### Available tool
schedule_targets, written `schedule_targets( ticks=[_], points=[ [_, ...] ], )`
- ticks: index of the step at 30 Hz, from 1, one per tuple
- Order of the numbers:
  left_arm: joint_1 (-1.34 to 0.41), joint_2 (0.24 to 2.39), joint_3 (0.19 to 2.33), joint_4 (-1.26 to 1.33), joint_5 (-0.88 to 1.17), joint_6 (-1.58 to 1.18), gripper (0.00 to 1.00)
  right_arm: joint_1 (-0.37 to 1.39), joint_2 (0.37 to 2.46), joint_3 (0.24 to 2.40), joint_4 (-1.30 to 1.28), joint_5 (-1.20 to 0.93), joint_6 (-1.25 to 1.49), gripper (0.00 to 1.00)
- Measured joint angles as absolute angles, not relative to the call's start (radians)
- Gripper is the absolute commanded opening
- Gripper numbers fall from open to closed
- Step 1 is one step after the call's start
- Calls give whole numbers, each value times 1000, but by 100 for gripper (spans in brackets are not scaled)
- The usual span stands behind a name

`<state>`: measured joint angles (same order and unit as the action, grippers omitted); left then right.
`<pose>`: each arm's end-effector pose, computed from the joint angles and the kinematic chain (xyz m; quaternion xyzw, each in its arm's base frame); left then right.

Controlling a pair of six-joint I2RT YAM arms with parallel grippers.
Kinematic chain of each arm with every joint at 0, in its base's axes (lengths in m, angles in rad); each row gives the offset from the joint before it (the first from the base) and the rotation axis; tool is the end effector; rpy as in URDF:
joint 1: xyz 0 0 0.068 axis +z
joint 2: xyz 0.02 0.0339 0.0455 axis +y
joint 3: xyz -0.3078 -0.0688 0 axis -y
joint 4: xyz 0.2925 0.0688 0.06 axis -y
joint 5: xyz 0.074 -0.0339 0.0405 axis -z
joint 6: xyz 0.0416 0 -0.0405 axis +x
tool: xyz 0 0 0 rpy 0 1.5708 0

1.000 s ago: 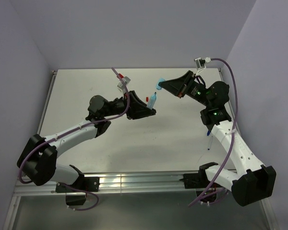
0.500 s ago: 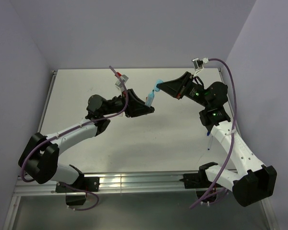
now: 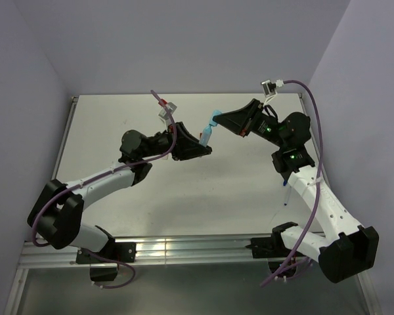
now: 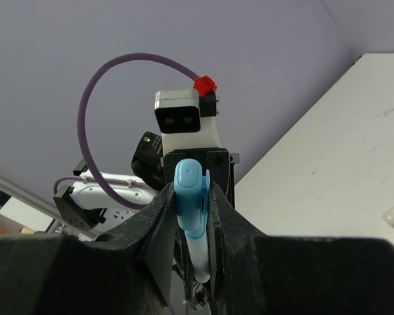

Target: Insert the pens into the pen caps

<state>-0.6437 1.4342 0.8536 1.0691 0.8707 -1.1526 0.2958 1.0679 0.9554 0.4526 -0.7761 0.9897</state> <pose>0.2565 -0.2323 0.3555 0.2323 0.5430 -0.7432 0.3143 0.2467 0.1056 0.4446 -0.1089 0.6075 0.6279 0.4741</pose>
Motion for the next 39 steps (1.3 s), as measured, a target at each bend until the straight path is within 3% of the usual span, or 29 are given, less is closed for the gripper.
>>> schedule_targets(
  ticks=[26,39],
  points=[
    [-591,1365,807,1203,955,-1216,0,516,1071,1041,327,-699,716,0],
    [-578,1148,813,886,1007,-957,0,737,1024,1074,241,-491,533,0]
  ],
)
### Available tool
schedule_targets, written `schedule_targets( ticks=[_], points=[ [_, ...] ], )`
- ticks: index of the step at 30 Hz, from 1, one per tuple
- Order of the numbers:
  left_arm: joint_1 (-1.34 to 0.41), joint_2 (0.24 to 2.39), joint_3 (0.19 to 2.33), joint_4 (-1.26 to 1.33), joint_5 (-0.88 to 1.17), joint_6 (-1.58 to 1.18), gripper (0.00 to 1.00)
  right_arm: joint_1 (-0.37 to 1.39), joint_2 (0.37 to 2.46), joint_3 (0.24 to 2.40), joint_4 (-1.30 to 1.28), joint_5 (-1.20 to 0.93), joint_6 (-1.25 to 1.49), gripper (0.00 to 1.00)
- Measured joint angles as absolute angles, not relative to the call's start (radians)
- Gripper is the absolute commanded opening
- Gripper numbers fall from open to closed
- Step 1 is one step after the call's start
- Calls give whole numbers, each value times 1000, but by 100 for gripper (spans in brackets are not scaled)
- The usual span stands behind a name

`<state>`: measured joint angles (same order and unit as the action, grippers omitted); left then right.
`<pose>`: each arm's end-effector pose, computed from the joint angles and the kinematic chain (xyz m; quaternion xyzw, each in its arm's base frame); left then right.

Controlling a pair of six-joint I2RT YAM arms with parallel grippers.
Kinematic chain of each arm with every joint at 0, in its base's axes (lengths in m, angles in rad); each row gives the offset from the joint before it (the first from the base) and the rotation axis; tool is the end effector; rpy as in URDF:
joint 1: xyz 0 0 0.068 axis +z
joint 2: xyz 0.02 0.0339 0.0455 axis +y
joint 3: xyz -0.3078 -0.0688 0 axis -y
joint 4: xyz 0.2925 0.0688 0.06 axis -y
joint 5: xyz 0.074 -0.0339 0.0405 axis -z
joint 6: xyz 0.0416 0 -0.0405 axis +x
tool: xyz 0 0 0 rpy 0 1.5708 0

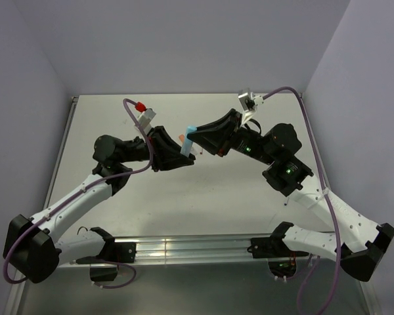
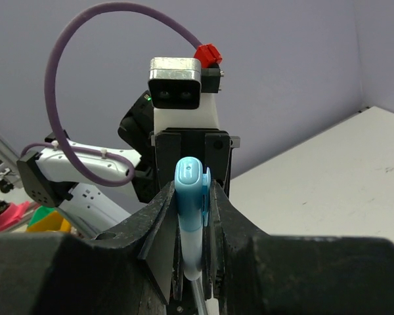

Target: Insert the pens into the pen caps

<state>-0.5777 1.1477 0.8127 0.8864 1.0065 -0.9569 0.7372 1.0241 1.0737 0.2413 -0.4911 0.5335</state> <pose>0.2083 -0.1778 0.4051 0.3329 0.4991 -0.7002 0.3870 0.1757 0.1861 0.4826 -0.2529 0.5564 0.5786 0.5401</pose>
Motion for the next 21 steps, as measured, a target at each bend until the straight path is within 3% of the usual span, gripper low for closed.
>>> schedule_targets(
  ticks=[21],
  points=[
    [-578,1116,906,704,1102,-857,0,858,1004,993,392,-359,439,0]
  ],
)
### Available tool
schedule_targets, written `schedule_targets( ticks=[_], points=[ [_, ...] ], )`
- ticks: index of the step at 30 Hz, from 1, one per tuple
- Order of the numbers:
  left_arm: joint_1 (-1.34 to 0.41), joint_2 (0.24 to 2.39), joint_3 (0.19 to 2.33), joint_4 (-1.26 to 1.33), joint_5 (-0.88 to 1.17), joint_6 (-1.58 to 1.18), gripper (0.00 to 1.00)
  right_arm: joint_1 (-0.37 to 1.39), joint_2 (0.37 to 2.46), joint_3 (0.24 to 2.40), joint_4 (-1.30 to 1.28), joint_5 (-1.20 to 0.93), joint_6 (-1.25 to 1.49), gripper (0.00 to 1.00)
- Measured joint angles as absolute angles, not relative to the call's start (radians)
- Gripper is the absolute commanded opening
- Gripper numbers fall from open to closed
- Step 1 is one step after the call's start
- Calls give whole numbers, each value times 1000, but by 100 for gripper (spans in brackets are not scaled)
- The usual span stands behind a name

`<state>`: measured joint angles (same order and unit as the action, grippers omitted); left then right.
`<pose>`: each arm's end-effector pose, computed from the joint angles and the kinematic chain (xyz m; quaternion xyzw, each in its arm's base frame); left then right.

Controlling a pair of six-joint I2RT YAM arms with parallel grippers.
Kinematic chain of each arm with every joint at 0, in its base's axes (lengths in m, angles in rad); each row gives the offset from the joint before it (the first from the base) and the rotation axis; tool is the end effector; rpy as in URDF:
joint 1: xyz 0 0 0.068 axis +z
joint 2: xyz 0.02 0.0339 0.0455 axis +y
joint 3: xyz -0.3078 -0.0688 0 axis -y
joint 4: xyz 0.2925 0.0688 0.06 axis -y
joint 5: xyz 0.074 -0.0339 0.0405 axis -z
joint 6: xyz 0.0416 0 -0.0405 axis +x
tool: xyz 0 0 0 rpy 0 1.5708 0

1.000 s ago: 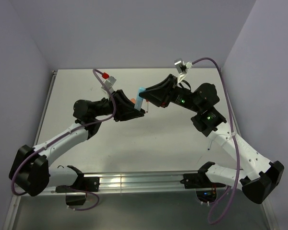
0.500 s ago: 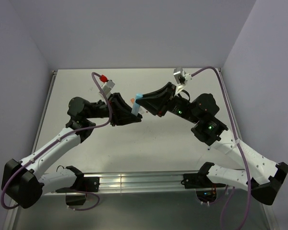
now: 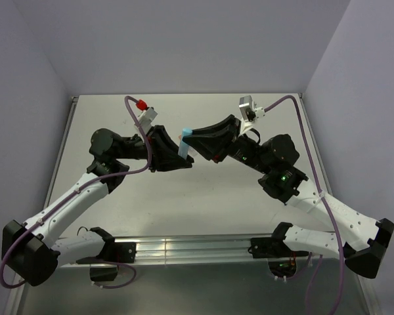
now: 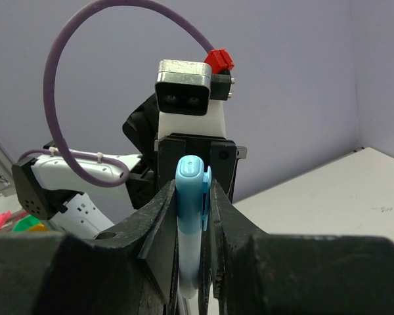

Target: Insert the pens into the pen caps

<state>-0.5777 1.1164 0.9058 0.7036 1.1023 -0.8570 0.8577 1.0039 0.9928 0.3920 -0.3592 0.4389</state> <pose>0.2019 -0.1759 0.4315 0.3842 0.4955 -0.6832 0.3743 0.1543 0.2007 0.4719 -0.2593 0.5087 0.5718 0.5891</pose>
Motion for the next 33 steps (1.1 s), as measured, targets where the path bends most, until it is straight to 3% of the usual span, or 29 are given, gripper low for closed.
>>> schedule_targets(
  ticks=[5,9,12,15,25,33],
  points=[
    [-576,1112,906,645,1086,-840,2,865,1003,1008,351,-305,437,0],
    [-585,1111,907,600,1004,-839,18,875,1027,1123,154,-186,455,0],
    [-603,1104,906,562,882,-840,45,873,1057,1241,2,-106,473,0],
    [-611,1093,898,516,782,-832,52,860,1099,1335,-138,-34,483,0],
    [-612,969,841,192,515,-744,57,612,1214,1497,-300,-14,470,0],
    [-612,934,862,-61,385,-634,55,471,1561,1461,-361,-46,420,0]
  ],
)
